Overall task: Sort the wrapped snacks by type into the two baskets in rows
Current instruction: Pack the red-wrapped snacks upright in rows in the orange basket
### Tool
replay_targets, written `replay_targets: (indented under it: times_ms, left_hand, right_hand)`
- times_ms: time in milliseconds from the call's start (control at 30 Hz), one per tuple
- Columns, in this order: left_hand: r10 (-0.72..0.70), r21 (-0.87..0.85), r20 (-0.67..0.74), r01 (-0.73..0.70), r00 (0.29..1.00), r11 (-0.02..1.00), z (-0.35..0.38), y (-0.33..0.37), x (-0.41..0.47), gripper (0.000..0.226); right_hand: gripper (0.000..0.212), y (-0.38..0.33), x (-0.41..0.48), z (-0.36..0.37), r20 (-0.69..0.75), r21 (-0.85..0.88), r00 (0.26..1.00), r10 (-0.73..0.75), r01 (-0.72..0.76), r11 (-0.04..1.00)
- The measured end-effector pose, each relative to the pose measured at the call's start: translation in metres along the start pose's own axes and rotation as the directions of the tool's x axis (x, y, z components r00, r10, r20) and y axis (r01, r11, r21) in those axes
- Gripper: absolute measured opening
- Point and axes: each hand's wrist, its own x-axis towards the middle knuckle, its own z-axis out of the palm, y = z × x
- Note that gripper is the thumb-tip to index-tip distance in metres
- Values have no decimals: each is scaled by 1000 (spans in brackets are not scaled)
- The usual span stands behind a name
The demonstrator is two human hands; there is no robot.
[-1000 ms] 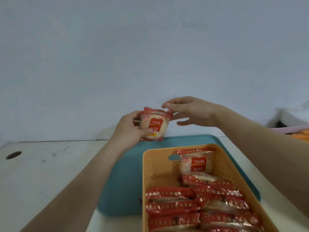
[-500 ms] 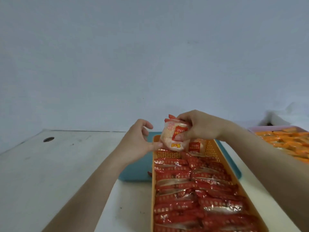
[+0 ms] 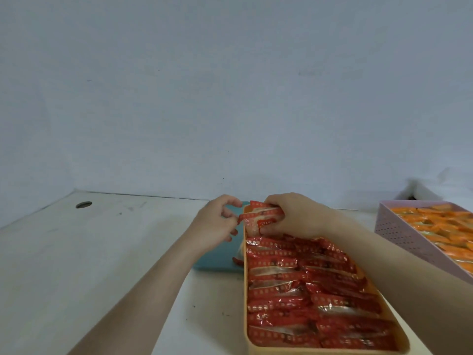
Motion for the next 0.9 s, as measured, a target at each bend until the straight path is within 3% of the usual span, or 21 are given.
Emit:
replay_targets:
  times_ms: [67,133,167,233,267,333,400,467,533,600,700,800,867,900]
  left_hand:
    - [-60,209,35,52,998,977,3,-17,8,31]
    - [-193,382,184,111,964,917,9,-31,8,37]
    - [-242,424,251,118,937,898,14,-36,8,41]
    - [-237,461,250,100,939,882,23,-43,8,41]
    - [-215,472,204,96,955,876,27,-44,10,33]
    - [-188,523,132,93,973,847,30,-41,12,22]
    - [-195,538,102,111,975,836,31,-37,15,32]
    - [-203,515,97,126,974,848,30,-36,14,35]
    - [-191,471,59,142,980,871,27,-39,13,29]
    - [-158,393,-45,163,986,905,20,-44,12,17]
    - [-65,242,-266,132,962,961,4,-44,12,9]
    - [100,152,-437,-36,894,988,-15,-22,6,15]
    - [186,30,-474,-196,860,980,-22,1,0,21]
    - [215,-32,-454,-257,864,966,-22,13,-4,24]
  right_hand:
    - [28,2,0,3,-24,42,1000,9,-8,999]
    - [27,6,-1,5,-92,143,995,35,-22,989]
    - [28,8,-1,4,-116,218,992,57,-30,976]
    - [33,9,-5,2,-97,313,992,78,-44,949]
    - [37,8,-7,1,-52,258,997,65,-50,965]
    - [54,6,-10,2,108,-61,993,55,-48,997]
    - [69,3,-11,7,187,-258,976,109,-59,964]
    - [62,5,-8,14,131,-220,985,114,-83,972]
    - [48,9,-6,18,7,-77,997,71,-70,995]
    - [45,11,-6,14,-90,77,994,70,-63,995]
    - [47,8,-5,7,-100,45,993,60,-55,997]
    - [59,7,-7,2,-171,154,980,99,-73,985]
    - [69,5,-13,-7,-233,367,965,120,-27,930]
    - [72,3,-17,-14,-224,520,967,121,13,854]
